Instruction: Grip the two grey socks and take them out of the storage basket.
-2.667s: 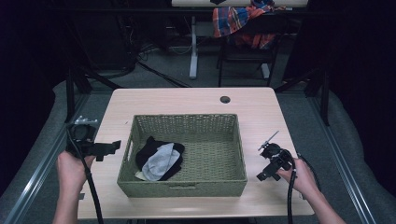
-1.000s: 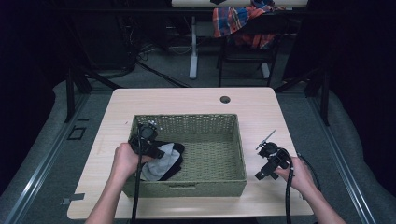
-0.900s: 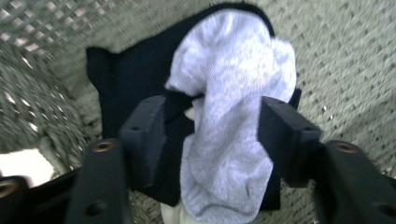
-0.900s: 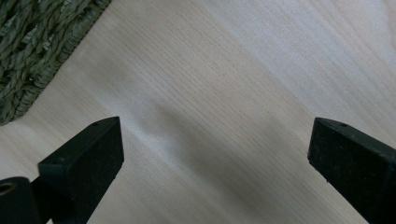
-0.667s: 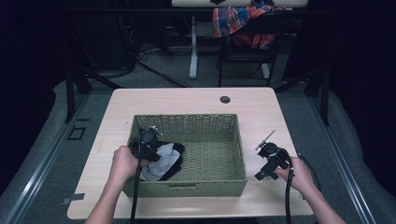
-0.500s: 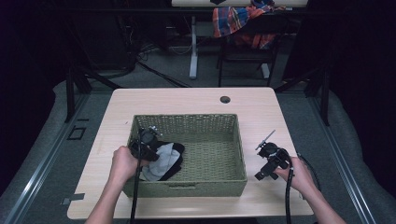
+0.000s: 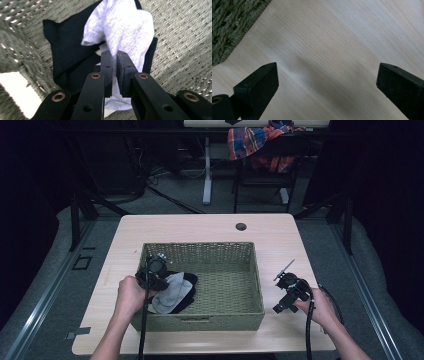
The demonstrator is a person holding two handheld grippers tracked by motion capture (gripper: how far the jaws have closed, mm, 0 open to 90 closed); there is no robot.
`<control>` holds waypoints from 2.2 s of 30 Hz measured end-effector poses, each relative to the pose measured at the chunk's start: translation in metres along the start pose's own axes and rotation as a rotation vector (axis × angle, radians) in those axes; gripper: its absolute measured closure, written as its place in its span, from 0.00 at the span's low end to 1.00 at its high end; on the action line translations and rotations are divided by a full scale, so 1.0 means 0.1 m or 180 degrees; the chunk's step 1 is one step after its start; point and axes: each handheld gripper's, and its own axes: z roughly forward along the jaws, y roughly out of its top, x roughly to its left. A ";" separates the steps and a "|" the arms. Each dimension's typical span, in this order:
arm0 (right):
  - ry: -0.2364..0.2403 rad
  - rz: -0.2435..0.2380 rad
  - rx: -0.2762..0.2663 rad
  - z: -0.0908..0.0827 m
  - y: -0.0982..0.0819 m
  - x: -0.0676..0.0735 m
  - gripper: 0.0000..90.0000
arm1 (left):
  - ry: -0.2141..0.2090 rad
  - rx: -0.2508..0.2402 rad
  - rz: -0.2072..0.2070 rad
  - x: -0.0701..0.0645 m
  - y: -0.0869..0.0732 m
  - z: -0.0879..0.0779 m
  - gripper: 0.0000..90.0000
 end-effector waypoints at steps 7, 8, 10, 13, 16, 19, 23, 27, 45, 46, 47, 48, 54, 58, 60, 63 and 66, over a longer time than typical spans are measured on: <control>0.0001 0.0000 0.0003 0.00 0.00 0.00 0.04 | 0.0027 -0.0122 -0.0015 0.02 -0.02 -0.13 0.94; 0.0001 0.0001 0.0002 0.00 0.00 0.00 0.04 | 0.0040 -0.0150 -0.0012 0.03 -0.02 -0.17 0.94; 0.0001 -0.0001 0.0002 0.00 0.00 0.00 0.04 | 0.0047 -0.0155 -0.0006 0.03 -0.03 -0.18 0.94; 0.0001 0.0001 0.0006 0.00 0.00 0.00 0.04 | 0.0057 -0.0185 -0.0015 0.03 -0.03 -0.21 0.94; -0.0033 -0.0171 0.0227 -0.05 0.03 -0.03 0.04 | 0.0065 -0.0239 -0.0023 0.04 -0.03 -0.25 0.94; -0.0014 -0.0158 0.0207 -0.05 0.03 -0.03 0.04 | 0.0081 -0.0299 -0.0034 0.05 -0.04 -0.31 0.95; -0.0007 -0.0149 0.0204 -0.04 0.03 -0.02 0.04 | 0.0080 -0.0349 -0.0037 0.06 -0.04 -0.37 0.95; -0.0007 -0.0157 0.0214 -0.04 0.03 -0.03 0.04 | 0.0084 -0.0380 -0.0043 0.07 -0.04 -0.40 0.95; -0.0019 -0.0179 0.0248 -0.04 0.04 -0.02 0.04 | 0.0119 -0.0629 -0.0182 0.19 -0.11 -0.69 0.95; -0.0019 -0.0179 0.0248 -0.04 0.04 -0.02 0.04 | 0.0119 -0.0629 -0.0182 0.19 -0.11 -0.69 0.95; -0.0010 -0.0133 0.0190 -0.03 0.03 -0.01 0.04 | 0.0115 -0.0641 -0.0193 0.20 -0.11 -0.70 0.95; -0.0009 -0.0136 0.0194 -0.03 0.03 -0.01 0.04 | 0.0125 -0.0658 -0.0204 0.21 -0.12 -0.72 0.95; -0.0019 -0.0171 0.0247 -0.03 0.03 -0.02 0.04 | 0.0158 -0.0728 -0.0257 0.25 -0.15 -0.80 0.95; -0.0019 -0.0143 0.0213 -0.03 0.03 0.00 0.04 | 0.0156 -0.0746 -0.0265 0.27 -0.18 -0.87 0.95; -0.0016 -0.0141 0.0217 -0.02 0.03 0.00 0.04 | 0.0145 -0.0772 -0.0288 0.29 -0.20 -0.89 0.95; -0.0031 -0.0215 0.0309 -0.04 0.04 -0.01 0.04 | 0.0163 -0.0809 -0.0324 0.31 -0.23 -0.93 0.95; -0.0017 -0.0176 0.0267 -0.03 0.03 0.00 0.04 | 0.0187 -0.0857 -0.0371 0.36 -0.28 -1.00 0.95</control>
